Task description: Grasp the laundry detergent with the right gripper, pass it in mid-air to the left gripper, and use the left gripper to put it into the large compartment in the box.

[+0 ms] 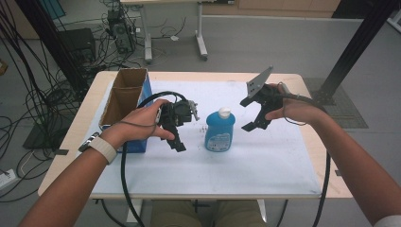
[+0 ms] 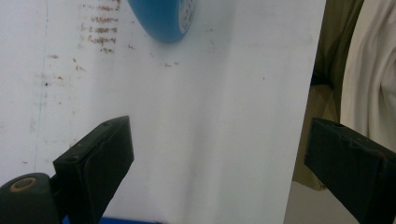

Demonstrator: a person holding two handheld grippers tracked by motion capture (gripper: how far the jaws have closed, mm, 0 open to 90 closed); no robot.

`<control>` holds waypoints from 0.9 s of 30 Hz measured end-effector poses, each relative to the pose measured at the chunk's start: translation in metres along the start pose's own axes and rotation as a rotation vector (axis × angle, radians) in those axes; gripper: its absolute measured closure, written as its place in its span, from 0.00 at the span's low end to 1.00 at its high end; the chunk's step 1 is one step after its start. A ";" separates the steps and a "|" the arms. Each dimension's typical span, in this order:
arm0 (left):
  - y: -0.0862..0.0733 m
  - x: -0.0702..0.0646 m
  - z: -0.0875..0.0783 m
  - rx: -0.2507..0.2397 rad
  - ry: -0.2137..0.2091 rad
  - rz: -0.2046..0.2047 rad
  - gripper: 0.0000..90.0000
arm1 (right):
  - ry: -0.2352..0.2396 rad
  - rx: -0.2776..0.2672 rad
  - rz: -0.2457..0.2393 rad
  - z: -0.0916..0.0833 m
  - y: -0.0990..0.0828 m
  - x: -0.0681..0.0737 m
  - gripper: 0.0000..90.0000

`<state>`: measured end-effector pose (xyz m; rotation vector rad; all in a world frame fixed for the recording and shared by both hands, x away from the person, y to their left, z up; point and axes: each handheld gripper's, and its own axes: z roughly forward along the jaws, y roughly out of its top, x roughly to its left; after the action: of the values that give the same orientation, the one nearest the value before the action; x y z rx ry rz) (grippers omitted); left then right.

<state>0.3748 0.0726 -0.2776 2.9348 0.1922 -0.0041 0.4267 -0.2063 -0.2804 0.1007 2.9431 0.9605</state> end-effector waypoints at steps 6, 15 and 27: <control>0.000 0.000 0.001 -0.004 0.000 -0.006 0.10 | -0.001 -0.008 0.002 0.001 -0.001 0.000 0.04; -0.001 0.000 0.000 -0.002 0.000 -0.008 0.10 | 0.001 -0.030 -0.011 0.011 -0.004 0.003 0.04; 0.000 0.001 0.001 -0.002 0.003 -0.011 0.10 | -0.034 -0.064 -0.032 0.028 -0.010 0.008 0.04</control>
<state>0.3757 0.0730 -0.2783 2.9319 0.2079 -0.0017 0.4202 -0.1974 -0.3097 0.0664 2.8712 1.0375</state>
